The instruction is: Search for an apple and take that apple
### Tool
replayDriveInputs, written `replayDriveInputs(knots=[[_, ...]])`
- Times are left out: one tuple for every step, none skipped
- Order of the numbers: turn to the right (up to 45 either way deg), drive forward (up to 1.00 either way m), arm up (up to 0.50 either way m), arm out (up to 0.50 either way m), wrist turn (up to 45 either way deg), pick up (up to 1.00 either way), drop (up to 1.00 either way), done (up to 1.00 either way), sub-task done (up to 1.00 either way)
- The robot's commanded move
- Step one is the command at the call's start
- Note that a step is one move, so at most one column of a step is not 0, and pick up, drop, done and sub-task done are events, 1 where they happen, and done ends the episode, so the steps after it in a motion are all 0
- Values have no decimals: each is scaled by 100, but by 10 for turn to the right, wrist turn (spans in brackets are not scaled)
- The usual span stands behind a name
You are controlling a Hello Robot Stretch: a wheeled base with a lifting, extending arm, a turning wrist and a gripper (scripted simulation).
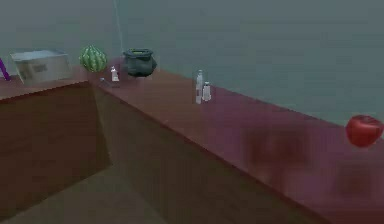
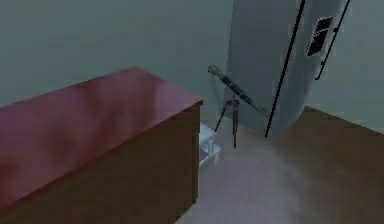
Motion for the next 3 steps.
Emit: replayDriveInputs(knots=[[-420, 0, 0, 0, 0, 0, 0, 0, 0], [330, 0, 0, 0, 0, 0, 0, 0, 0], [0, 40, 0, 0, 0, 0, 0, 0, 0]])
